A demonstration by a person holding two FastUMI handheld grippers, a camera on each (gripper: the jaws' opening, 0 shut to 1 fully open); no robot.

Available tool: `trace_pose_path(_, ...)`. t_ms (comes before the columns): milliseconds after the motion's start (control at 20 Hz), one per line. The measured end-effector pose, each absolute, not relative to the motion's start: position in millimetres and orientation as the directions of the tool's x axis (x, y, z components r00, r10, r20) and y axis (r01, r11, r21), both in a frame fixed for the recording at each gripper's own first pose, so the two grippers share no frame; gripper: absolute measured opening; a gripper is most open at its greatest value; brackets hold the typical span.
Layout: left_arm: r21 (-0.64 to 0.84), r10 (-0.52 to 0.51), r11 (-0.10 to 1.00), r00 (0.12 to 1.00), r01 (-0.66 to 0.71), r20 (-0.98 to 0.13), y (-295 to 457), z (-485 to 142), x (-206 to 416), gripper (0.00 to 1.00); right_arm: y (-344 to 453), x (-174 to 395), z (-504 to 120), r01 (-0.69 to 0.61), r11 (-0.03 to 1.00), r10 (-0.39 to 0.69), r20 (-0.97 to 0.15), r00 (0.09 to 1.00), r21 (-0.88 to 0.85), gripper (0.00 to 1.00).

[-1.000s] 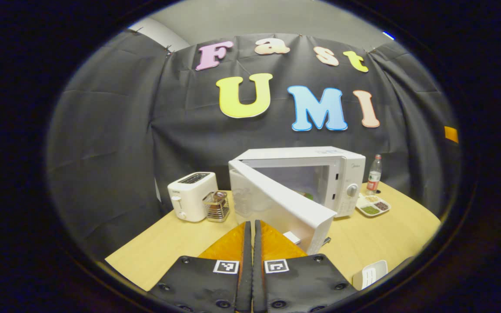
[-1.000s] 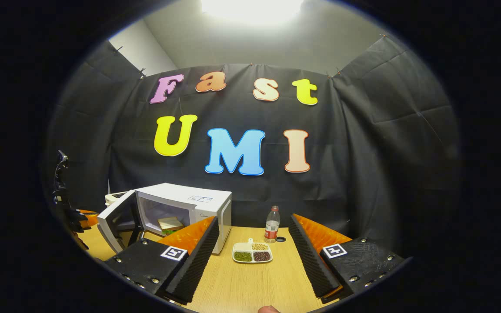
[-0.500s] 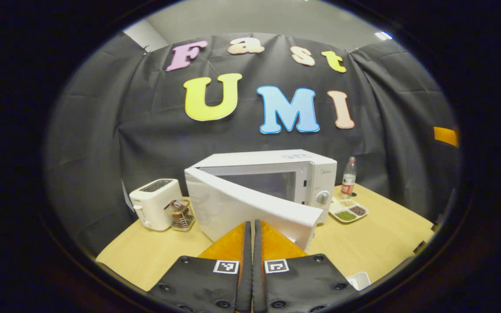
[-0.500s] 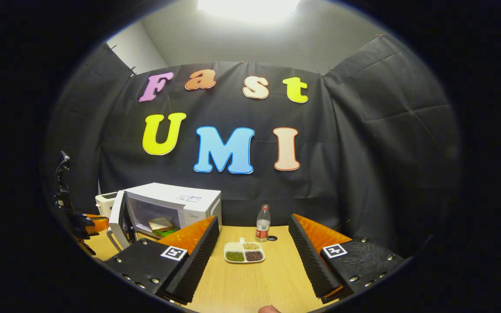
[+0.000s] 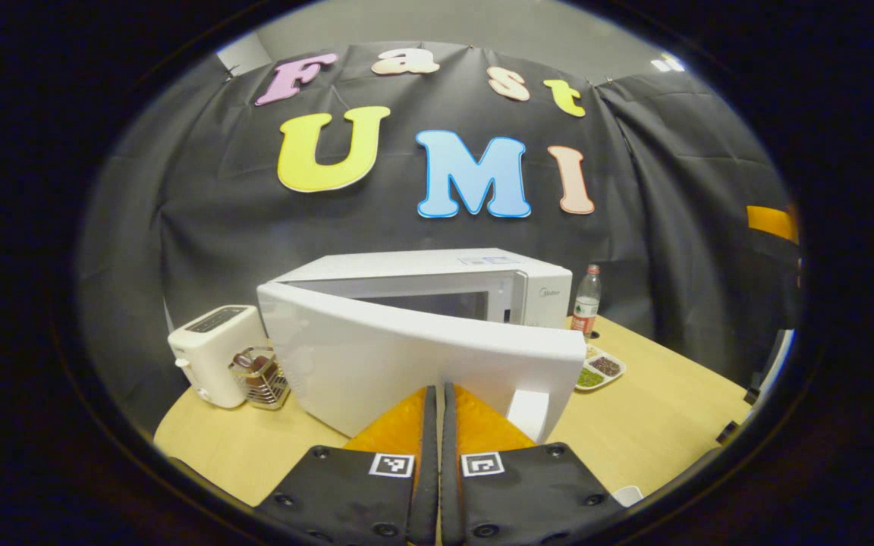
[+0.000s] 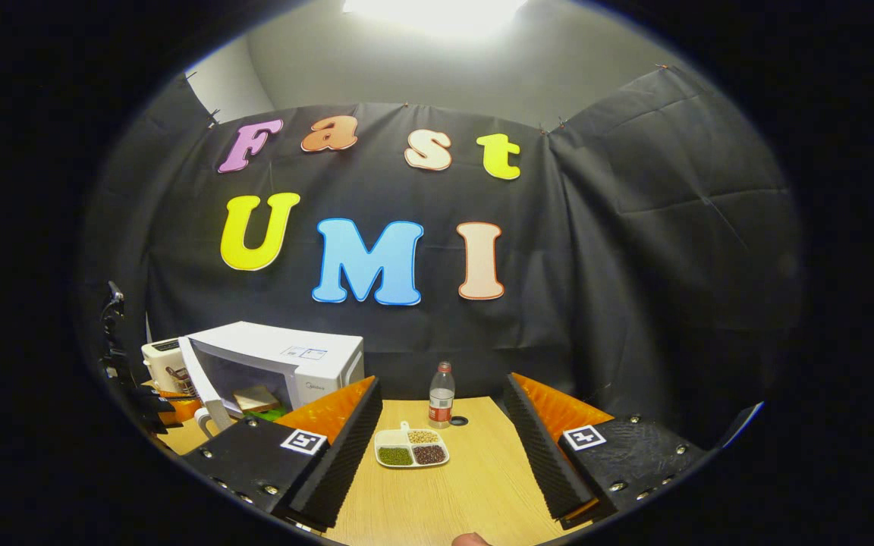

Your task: Open the microwave oven with the left hand, put the food in, and close the microwave oven.

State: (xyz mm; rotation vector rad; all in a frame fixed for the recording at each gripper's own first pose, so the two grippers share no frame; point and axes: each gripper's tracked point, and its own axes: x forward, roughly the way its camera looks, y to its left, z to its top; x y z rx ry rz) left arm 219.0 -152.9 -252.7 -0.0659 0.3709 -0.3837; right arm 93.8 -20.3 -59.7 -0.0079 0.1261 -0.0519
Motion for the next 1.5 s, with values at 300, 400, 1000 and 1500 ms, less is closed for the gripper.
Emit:
trace_pose_path(300, -0.149, -0.439, 0.898, 0.837, 0.413, -0.328, -176.6, -257.7, 251.9, 0.09, -23.1, 99.2, -57.3, 0.105, 0.994, -0.109, -0.13, 0.986, -0.034, 0.98)
trace_pose_path(400, -0.146, -0.453, 0.892, 0.831, 0.429, -0.324, -183.6, -259.7, 263.5, 0.09, -25.8, 97.6, -58.9, 0.127, 0.991, -0.131, -0.137, 0.982, -0.032, 0.98)
trace_pose_path(1000, -0.181, -0.48, 0.877, 0.821, 0.445, -0.308, -208.1, -268.7, 328.2, 0.09, -19.5, 111.1, -74.8, 0.187, 0.98, -0.195, -0.195, 0.961, -0.061, 0.98)
trace_pose_path(1500, -0.197, -0.422, 0.905, 0.852, 0.376, -0.31, -209.2, -271.5, 349.1, 0.07, 23.2, 129.5, -81.9, 0.105, 0.993, -0.115, -0.228, 0.967, -0.056, 0.97)
